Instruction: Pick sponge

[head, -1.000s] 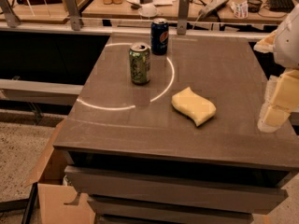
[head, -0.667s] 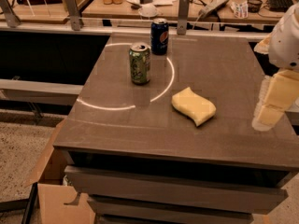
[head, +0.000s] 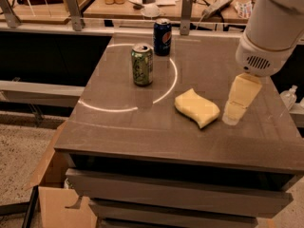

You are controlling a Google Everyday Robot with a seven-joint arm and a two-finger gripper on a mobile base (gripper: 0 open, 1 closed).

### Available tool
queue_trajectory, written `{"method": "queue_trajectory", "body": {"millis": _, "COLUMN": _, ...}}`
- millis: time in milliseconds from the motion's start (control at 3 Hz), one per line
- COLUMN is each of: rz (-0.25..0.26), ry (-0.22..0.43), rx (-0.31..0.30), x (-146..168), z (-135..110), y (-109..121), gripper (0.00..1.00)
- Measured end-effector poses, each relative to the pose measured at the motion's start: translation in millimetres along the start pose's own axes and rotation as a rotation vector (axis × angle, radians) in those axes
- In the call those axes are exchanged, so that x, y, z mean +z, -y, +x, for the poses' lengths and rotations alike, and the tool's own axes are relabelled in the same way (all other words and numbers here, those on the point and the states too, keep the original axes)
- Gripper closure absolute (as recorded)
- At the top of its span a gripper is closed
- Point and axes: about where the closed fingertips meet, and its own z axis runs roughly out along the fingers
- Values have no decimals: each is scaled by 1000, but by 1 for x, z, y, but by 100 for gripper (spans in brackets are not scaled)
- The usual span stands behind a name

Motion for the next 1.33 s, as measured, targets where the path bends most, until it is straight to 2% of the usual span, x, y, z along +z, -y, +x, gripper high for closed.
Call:
{"method": "queue_trajectory", "body": {"millis": 333, "rz": -28, "ry": -15, "rx": 163, "x": 27, "z": -6, "y": 2, "gripper": 0}}
{"method": "queue_trajectory", "body": {"millis": 667, "rz": -90, "ry": 28, "rx": 332, "x": 59, "z": -10, "y": -2, "gripper": 0}}
{"method": "queue_trajectory", "body": {"millis": 1000, "rz": -134, "ry": 77, "rx": 424, "x": 80, "z": -23, "y": -6, "gripper": 0}}
{"method": "queue_trajectory", "body": {"millis": 1333, "rz": -160, "ry": 104, "rx": 443, "x": 88, "z": -42, "y": -12, "gripper": 0}}
